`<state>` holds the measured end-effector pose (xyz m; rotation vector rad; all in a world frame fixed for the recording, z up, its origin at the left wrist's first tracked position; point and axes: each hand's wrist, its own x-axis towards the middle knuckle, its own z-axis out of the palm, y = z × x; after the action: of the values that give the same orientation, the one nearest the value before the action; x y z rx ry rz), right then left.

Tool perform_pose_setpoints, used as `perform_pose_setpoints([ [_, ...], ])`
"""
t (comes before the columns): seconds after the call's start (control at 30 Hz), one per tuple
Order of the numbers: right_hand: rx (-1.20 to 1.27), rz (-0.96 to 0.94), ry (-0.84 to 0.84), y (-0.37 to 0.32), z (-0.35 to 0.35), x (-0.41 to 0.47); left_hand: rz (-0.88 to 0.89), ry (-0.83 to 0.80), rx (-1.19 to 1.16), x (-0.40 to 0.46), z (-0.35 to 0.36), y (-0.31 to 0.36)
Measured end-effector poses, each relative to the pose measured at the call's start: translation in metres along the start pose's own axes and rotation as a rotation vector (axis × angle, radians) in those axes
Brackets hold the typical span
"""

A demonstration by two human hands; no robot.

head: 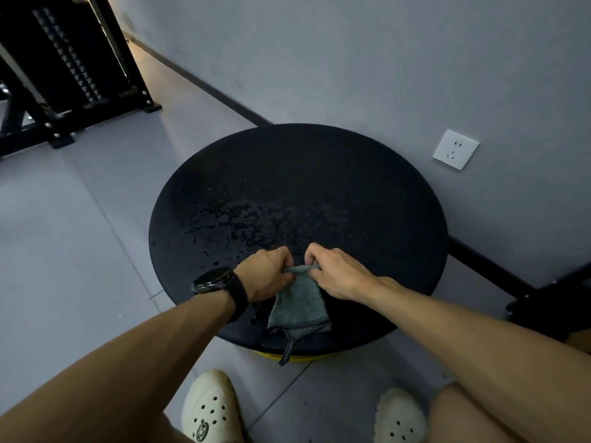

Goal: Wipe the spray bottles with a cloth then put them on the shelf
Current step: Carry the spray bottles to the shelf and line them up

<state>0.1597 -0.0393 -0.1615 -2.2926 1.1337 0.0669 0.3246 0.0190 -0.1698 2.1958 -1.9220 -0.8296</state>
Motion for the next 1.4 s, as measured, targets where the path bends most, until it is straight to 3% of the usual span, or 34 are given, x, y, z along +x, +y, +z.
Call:
perform_pose_setpoints([
  [0.3, -0.001, -0.013, 0.076, -0.023, -0.053, -0.042, 0.124, 0.040, 0.092, -0.031, -0.050, 0.041],
  [0.77, -0.055, -0.014, 0.451, -0.046, -0.170, -0.149, 0.309, 0.328, 0.200, -0.087, -0.138, 0.160],
  [1.1, -0.071, 0.025, 0.624, -0.024, -0.231, -0.236, 0.436, 0.477, 0.272, -0.114, -0.161, 0.258],
  [1.4, -0.098, 0.092, 0.713, 0.007, -0.262, -0.309, 0.588, 0.484, 0.283, -0.130, -0.152, 0.335],
])
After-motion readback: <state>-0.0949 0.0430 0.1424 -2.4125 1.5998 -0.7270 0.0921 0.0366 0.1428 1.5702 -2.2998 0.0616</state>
